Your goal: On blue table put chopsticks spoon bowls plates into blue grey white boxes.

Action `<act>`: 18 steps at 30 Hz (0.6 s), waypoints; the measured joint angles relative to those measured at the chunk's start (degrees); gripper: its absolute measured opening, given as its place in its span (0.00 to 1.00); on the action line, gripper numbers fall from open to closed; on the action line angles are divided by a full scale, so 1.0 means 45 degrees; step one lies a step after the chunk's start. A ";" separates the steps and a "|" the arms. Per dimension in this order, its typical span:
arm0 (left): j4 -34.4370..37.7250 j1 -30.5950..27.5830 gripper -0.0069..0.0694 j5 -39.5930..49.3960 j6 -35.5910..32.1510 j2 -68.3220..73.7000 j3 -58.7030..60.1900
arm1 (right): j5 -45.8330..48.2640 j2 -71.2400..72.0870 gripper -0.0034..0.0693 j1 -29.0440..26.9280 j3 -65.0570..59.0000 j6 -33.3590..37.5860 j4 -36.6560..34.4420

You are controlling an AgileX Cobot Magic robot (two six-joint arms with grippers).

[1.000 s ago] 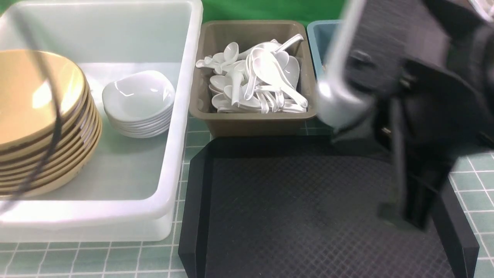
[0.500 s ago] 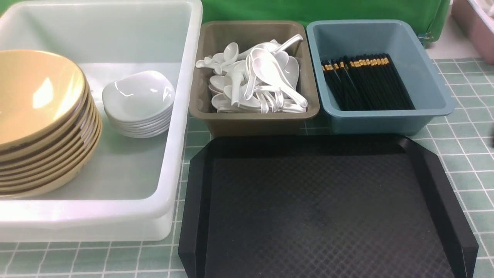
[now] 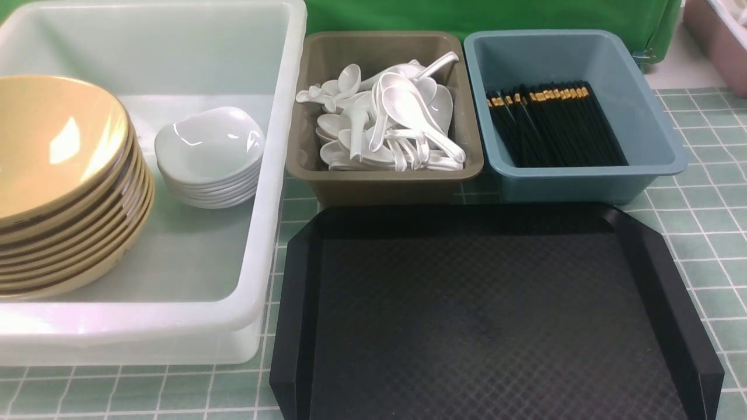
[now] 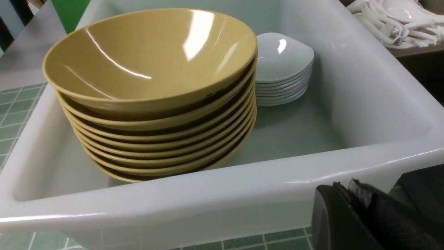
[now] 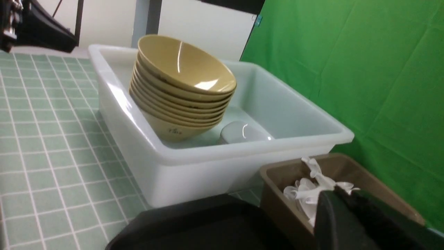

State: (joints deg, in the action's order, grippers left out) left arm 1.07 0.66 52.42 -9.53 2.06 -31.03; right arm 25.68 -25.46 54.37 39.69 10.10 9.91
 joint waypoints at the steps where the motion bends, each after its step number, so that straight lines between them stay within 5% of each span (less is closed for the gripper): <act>1: 0.0000 0.0000 0.09 0.0000 0.0000 0.0000 0.0000 | 0.0037 0.0000 0.17 0.0000 0.0000 0.0000 0.0000; 18: 0.0000 0.0000 0.09 0.0000 0.0000 0.0000 0.0000 | 0.0472 0.0242 0.16 -0.0057 -0.0691 -0.0934 0.0296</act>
State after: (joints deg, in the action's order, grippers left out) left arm 1.07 0.66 52.42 -9.53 2.06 -31.03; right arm 27.80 -24.37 54.11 36.58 5.90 11.24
